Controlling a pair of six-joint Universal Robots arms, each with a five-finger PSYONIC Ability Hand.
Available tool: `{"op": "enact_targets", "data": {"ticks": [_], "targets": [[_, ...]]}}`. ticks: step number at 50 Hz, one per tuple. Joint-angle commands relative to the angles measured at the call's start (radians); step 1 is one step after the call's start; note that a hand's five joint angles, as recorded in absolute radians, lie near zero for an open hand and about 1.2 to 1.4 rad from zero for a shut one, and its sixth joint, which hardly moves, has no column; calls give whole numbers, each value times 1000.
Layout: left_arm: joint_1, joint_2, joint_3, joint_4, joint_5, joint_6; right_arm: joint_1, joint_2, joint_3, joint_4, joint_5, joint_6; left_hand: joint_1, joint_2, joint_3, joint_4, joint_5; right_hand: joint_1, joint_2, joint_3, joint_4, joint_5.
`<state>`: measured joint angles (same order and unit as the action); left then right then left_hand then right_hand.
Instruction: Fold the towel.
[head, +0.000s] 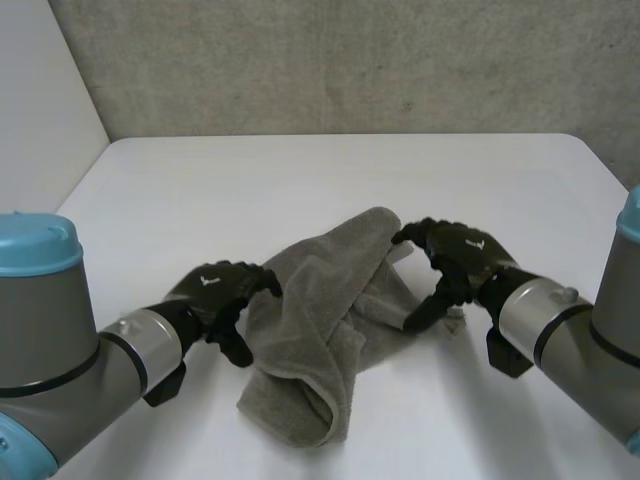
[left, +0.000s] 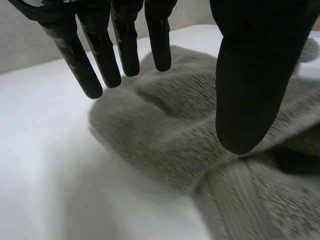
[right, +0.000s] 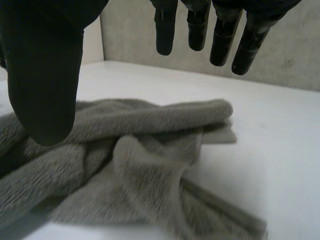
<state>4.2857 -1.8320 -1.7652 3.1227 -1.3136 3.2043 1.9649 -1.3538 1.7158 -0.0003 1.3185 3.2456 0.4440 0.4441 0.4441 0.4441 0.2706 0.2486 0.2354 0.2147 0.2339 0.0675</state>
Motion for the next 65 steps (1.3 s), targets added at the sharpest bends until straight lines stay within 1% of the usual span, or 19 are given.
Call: {"op": "enact_targets", "data": {"ticks": [1, 5, 10, 12, 13, 14, 15, 22, 34, 40, 42, 43, 44, 46, 47, 49, 50, 58, 65], "targets": [[-6, -59, 3, 14, 43, -4, 0, -1, 54, -7, -1, -15, 110, 110, 110, 110, 109, -74, -61, -40, -59, -68], [-15, -90, 12, 27, 45, -4, -3, -2, 71, -9, -1, -24, 134, 133, 133, 133, 132, -74, -61, -40, -59, -68], [-21, -125, 24, 57, 43, -3, -3, -7, 105, -9, -1, -27, 289, 289, 289, 289, 288, -74, -61, -40, -59, -68], [-21, -138, 46, 80, 39, -4, -3, -8, 113, -10, -2, -27, 721, 721, 721, 721, 720, -74, -61, -40, -59, -68], [-21, -138, 46, 80, 39, -4, -3, -8, 113, -10, -2, -27, 724, 723, 723, 723, 722, -74, -61, -40, -59, -68], [-21, -142, 61, 86, 34, -7, -3, -8, 116, -9, -2, -20, 930, 930, 930, 930, 929, -74, -61, -40, -59, -68], [-21, -142, 75, 88, 33, -12, -3, -8, 117, -7, -4, -14, 952, 952, 952, 952, 951, -74, -61, -40, -59, -68], [-23, -110, 112, 85, 28, -27, 28, -8, 117, -7, -1, 0, 952, 952, 952, 952, 951, -74, -61, -40, -59, -68], [-23, 161, 190, 48, 10, -95, 57, 41, 85, -17, 24, -69, 952, 952, 952, 952, 951, -74, -61, -40, -59, -68], [-23, 281, 213, 11, -4, -106, 49, 136, 61, -147, 90, -153, 952, 952, 952, 952, 951, -74, -61, -40, -59, -68], [-24, 301, 210, 8, -4, -106, 51, 163, 44, -190, 96, -176, 952, 952, 952, 952, 951, 13, 26, 46, 27, 19], [-26, 318, 207, 8, -6, -106, 51, 203, 18, -219, 99, -203, 952, 952, 952, 952, 951, 149, 162, 183, 164, 156], [-26, 318, 207, 8, -6, -106, 51, 203, 18, -219, 99, -204, 952, 952, 952, 952, 951, 151, 164, 184, 165, 157], [-29, 333, 198, 5, -7, -109, 49, 277, -40, -225, 103, -245, 952, 952, 952, 952, 951, 483, 497, 517, 498, 490], [-29, 333, 197, 5, -7, -109, 49, 277, -41, -225, 103, -245, 952, 952, 952, 952, 951, 485, 498, 519, 500, 492], [-29, 336, 191, -1, -7, -118, 51, 314, -88, -208, 105, -279, 952, 952, 952, 952, 951, 1084, 1097, 1118, 1099, 1090], [-27, 335, 191, -13, -7, -122, 49, 311, -110, -199, 105, -294, 952, 952, 952, 952, 951, 1147, 1160, 1181, 1162, 1154], [-15, 338, 161, -52, -10, -123, 23, 314, -354, -171, 85, -336, 952, 952, 952, 952, 951, 1148, 1161, 1182, 1162, 1154], [-14, 333, 110, -44, -10, -123, 8, 551, -756, -112, 90, -418, 952, 952, 952, 952, 951, 1148, 1161, 1182, 1162, 1154]]}}
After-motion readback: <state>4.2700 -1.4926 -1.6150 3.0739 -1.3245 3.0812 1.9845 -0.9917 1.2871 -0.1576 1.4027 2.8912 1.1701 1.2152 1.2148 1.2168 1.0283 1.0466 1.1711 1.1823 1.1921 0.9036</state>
